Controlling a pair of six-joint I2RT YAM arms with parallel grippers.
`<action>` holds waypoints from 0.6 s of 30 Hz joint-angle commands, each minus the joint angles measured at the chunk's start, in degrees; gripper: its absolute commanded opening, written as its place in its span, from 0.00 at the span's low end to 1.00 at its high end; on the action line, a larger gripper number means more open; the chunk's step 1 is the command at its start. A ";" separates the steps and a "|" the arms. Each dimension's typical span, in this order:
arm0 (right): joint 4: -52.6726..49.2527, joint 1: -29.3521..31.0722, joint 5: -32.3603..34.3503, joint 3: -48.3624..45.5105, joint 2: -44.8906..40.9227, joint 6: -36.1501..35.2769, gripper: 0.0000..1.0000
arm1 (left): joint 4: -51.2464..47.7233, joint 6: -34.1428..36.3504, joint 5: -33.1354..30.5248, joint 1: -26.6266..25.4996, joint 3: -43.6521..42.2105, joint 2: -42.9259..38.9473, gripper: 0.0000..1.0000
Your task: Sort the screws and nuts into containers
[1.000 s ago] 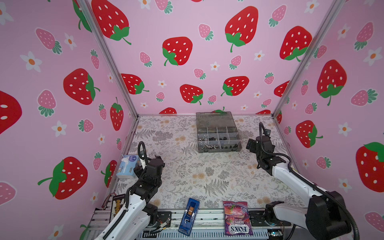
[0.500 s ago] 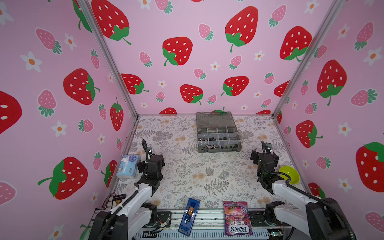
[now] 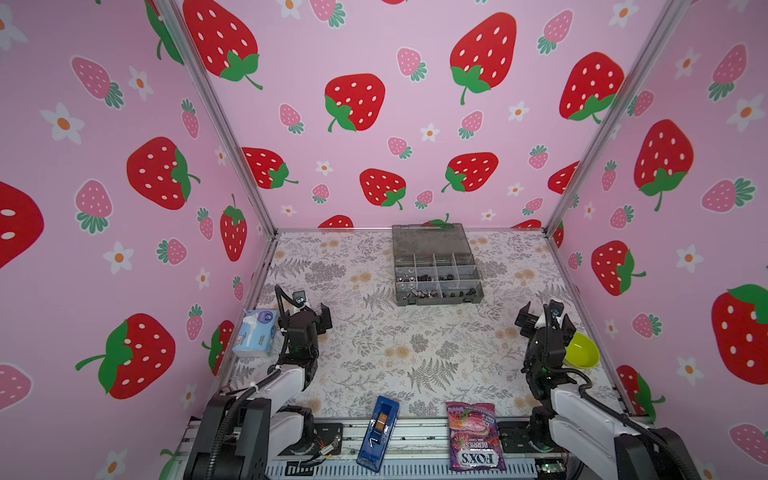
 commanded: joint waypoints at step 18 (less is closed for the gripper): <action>14.86 -3.49 -5.72 -2.26 5.83 -2.64 1.00 | 18.45 2.49 16.38 1.43 6.03 20.87 0.99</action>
